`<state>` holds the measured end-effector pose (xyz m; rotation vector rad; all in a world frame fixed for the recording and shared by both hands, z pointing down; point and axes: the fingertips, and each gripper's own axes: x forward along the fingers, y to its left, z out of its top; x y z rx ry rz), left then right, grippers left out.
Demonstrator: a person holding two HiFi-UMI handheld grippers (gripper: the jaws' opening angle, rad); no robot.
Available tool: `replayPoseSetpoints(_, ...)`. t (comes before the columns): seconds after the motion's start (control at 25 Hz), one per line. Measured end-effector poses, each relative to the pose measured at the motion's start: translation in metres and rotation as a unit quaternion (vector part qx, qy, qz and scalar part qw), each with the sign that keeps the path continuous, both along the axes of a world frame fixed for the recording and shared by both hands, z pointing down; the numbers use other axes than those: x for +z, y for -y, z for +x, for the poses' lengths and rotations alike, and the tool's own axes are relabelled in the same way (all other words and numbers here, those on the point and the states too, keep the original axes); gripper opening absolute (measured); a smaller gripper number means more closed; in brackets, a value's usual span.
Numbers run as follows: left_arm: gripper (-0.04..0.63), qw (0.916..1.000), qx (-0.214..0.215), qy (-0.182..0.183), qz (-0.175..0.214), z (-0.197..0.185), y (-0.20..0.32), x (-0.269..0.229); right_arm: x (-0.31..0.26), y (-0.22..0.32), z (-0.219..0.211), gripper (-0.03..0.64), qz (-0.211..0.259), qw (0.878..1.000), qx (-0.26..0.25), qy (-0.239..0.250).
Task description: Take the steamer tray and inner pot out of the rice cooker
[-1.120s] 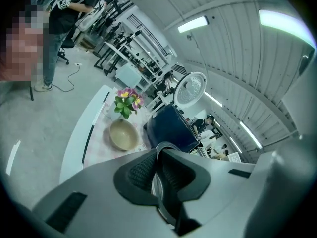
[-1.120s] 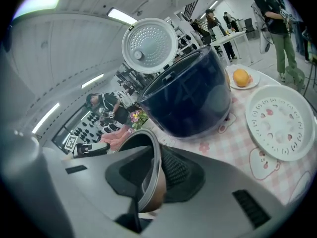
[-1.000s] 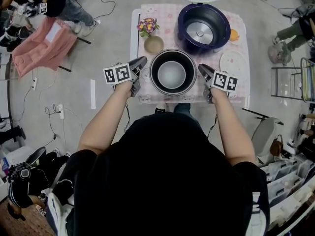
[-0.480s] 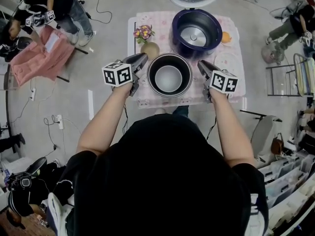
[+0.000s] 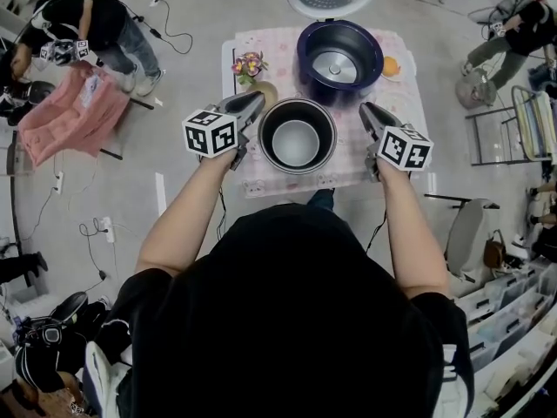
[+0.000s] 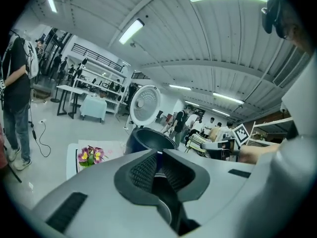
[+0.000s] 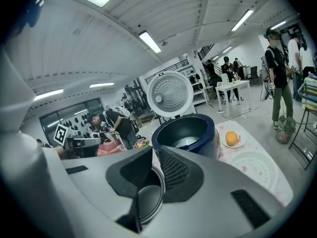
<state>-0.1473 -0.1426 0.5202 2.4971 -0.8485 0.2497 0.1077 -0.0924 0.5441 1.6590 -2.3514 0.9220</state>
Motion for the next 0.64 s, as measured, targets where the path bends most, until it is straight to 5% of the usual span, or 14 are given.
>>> replayPoseSetpoints(0.2, 0.041, 0.9994, -0.004, 0.004, 0.033, -0.001, -0.002, -0.014, -0.007, -0.008, 0.003, 0.051, 0.01, 1.0, 0.008, -0.005)
replayPoseSetpoints(0.64, 0.035, 0.9989, 0.008, 0.019, 0.042, 0.002, -0.009, -0.013, -0.004, -0.022, -0.001, 0.048, 0.012, 1.0, 0.016, -0.011)
